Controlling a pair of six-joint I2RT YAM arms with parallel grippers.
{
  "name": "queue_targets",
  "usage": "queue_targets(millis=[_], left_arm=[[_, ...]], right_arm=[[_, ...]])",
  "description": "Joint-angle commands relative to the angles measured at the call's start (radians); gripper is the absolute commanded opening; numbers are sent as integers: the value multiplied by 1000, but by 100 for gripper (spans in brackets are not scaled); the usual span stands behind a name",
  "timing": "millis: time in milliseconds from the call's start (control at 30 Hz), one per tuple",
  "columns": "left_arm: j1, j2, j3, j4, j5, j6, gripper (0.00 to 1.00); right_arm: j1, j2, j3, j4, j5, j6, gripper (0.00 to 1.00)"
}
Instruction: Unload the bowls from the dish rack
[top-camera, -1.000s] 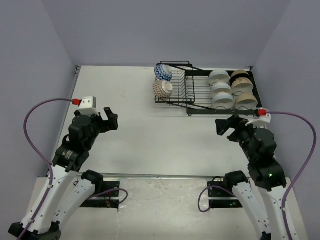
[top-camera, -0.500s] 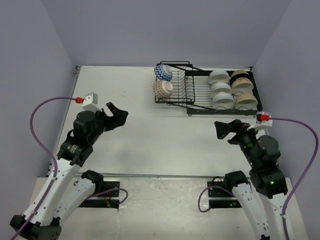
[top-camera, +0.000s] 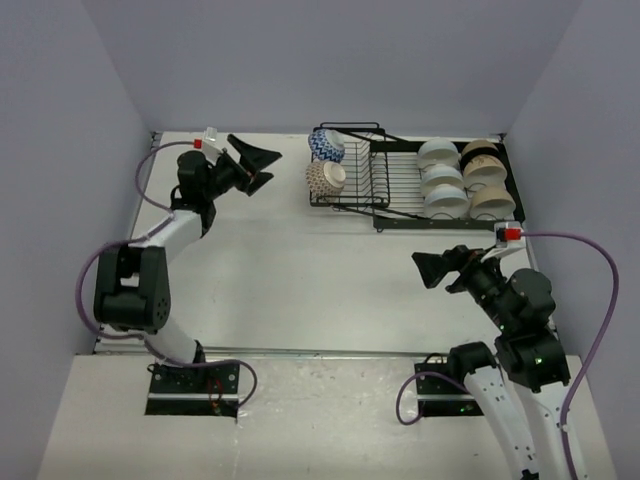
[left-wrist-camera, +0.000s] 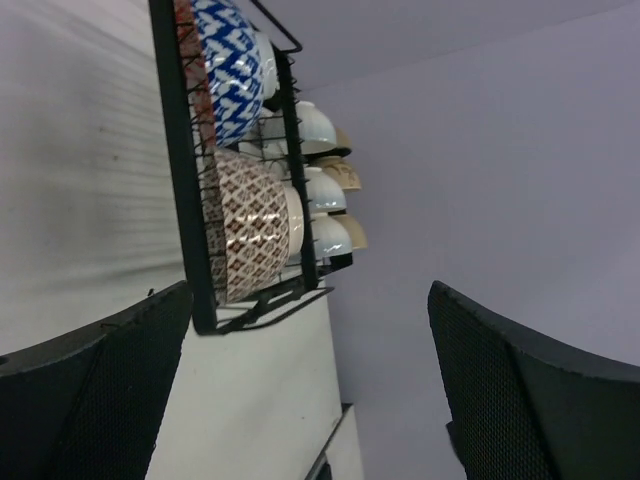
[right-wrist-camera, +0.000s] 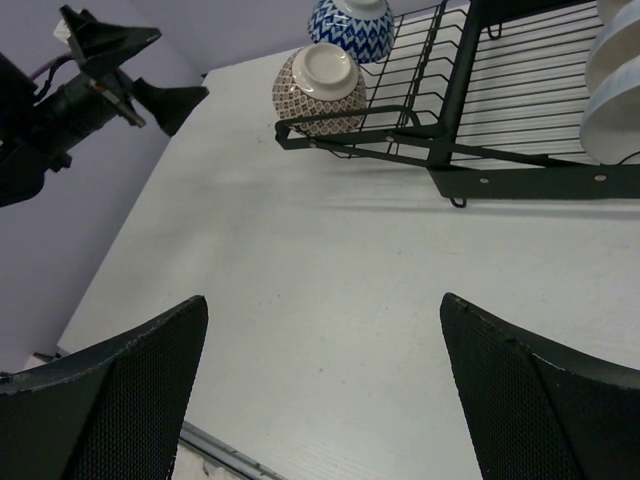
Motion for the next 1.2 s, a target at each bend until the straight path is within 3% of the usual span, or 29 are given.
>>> queue_targets(millis=[0,133,300,467,633,867,1167], left_arm=[[9,134,141,414,199,-228,100],[15,372,281,569,227,-334,100],[18,548,418,609,227,-392,100],[20,650,485,617,200,-411,100],[18,780,566,767,208,-538,100],[6,915,674,836,213,-630,99],[-23,1049,882,813,208,-687,98]], right_arm=[[-3,18,-6,43,-60,-13,99],[-3,14,-6,52,-79,-13,99],[-3,15,3,38,-76,-23,99],[-4,31,3,44,-85,-25,99],[-3,38,6,35,-74,-31,99],[-3,51,13,27,-50,-36,99],[-3,46,14,17,-28,-37,99]])
